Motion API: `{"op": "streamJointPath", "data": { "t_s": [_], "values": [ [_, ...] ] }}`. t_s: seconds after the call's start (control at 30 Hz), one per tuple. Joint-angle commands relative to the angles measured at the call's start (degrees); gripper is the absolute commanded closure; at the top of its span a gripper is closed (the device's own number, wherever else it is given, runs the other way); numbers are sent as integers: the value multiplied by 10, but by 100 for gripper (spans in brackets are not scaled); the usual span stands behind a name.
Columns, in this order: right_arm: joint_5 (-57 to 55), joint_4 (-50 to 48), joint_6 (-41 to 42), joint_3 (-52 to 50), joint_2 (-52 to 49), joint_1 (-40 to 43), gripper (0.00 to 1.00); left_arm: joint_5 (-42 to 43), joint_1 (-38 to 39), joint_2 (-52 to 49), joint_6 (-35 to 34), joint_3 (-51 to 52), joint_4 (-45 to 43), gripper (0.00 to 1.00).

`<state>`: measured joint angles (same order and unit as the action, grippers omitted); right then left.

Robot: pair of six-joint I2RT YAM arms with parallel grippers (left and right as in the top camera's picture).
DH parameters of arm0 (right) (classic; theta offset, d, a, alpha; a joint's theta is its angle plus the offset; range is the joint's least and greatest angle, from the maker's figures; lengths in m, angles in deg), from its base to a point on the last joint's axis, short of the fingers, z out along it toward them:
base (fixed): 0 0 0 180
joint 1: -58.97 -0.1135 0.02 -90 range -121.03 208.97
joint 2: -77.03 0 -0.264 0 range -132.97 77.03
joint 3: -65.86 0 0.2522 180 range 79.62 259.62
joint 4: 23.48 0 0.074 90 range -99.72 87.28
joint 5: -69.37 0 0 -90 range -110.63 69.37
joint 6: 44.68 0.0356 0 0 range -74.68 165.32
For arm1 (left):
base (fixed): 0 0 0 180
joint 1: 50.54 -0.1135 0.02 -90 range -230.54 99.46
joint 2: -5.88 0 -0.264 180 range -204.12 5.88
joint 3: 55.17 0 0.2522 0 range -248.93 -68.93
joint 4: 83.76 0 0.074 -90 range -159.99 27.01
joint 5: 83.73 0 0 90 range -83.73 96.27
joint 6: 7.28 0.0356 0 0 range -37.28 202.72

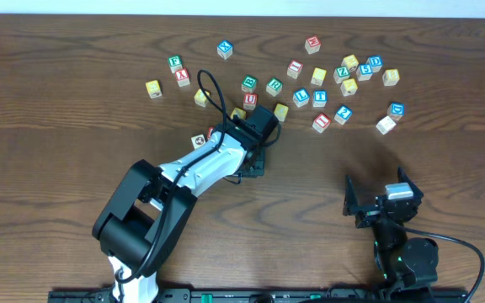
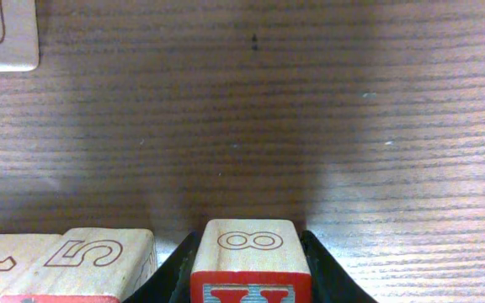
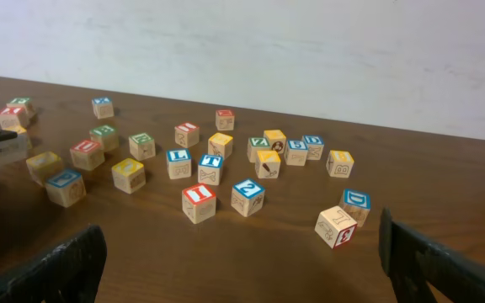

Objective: Spell out NEURIPS
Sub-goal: 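Lower and adjust the U block beside the E block, still gripped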

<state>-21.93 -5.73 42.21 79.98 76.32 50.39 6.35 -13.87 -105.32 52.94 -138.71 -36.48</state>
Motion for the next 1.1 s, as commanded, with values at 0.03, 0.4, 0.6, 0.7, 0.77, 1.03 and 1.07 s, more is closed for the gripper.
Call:
{"op": "streamJointPath", "data": {
  "t_s": [0.03, 0.4, 0.6, 0.7, 0.77, 1.03, 1.07],
  "values": [
    [-5, 2, 7, 0, 2, 4, 1, -7, 0, 7, -3, 10, -1, 92],
    [-5, 2, 7, 0, 2, 4, 1, -7, 0, 7, -3, 10, -1, 88],
    [-5, 2, 7, 0, 2, 4, 1, -7, 0, 7, -3, 9, 0, 83],
    [-5, 2, 7, 0, 2, 4, 1, -7, 0, 7, -3, 8, 0, 83],
    [-5, 2, 7, 0, 2, 4, 1, -7, 0, 7, -3, 8, 0, 76],
    [-5, 2, 7, 0, 2, 4, 1, -7, 0, 7, -2, 8, -1, 72],
    [-5, 2, 7, 0, 2, 4, 1, -7, 0, 7, -3, 8, -1, 68]
  ]
}}
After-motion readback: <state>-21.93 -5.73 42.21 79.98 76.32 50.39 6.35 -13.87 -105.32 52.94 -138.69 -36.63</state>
